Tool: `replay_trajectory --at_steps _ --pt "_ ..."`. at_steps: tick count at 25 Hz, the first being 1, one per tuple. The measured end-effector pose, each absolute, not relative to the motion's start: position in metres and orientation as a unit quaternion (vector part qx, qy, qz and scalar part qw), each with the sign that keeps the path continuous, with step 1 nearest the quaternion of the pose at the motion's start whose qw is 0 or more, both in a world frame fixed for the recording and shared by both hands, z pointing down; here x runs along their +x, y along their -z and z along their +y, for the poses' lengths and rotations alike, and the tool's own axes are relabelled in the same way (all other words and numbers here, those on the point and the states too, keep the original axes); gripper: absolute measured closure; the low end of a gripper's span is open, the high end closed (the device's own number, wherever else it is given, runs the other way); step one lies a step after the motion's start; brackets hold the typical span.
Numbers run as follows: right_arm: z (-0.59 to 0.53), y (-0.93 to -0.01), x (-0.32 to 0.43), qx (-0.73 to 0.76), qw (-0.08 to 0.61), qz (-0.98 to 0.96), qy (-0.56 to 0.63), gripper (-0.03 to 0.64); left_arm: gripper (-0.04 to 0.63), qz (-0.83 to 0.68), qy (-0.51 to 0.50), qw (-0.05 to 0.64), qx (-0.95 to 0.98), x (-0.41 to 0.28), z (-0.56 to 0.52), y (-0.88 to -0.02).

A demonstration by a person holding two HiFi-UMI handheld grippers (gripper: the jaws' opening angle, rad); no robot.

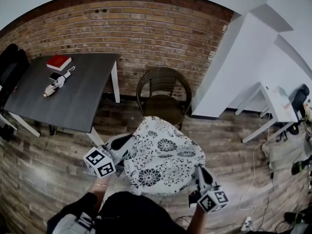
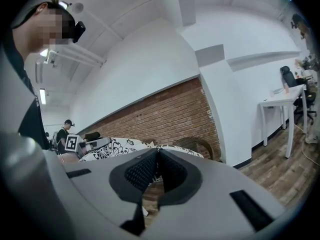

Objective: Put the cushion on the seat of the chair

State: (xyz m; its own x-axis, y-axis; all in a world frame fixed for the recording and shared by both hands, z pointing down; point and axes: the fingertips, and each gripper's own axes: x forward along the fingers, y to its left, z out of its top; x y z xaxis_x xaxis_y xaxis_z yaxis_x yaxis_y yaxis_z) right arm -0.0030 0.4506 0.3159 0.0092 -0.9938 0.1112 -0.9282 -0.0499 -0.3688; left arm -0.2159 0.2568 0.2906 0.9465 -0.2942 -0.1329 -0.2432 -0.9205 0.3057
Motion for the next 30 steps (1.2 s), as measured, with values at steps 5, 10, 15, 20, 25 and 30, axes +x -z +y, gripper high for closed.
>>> replay_trajectory --at_steps 5,10,15,20,25,30 --pt "0.416 -0.309 0.000 -0.706 0.092 0.676 0.191 0.607 0.578 -0.132 0.091 0.152 0.975 -0.203 0.221 -0.292" --pt "0.386 -0.308 0.014 -0.714 0.072 0.675 0.172 0.607 0.578 -0.124 0.097 0.158 0.975 -0.192 0.186 -0.292" --pt "0.354 -0.303 0.022 -0.715 0.044 0.676 0.170 0.607 0.578 -0.126 0.102 0.169 0.972 -0.186 0.153 -0.295" --pt "0.322 -0.300 0.026 -0.718 0.026 0.675 0.167 0.607 0.578 -0.131 0.105 0.180 0.969 -0.187 0.123 -0.302" --pt "0.297 -0.305 0.027 -0.719 0.014 0.674 0.169 0.607 0.578 -0.130 0.100 0.188 0.968 -0.186 0.097 -0.310" --pt "0.273 -0.307 0.031 -0.722 0.005 0.670 0.172 0.607 0.578 -0.125 0.100 0.190 0.969 -0.179 0.073 -0.315"
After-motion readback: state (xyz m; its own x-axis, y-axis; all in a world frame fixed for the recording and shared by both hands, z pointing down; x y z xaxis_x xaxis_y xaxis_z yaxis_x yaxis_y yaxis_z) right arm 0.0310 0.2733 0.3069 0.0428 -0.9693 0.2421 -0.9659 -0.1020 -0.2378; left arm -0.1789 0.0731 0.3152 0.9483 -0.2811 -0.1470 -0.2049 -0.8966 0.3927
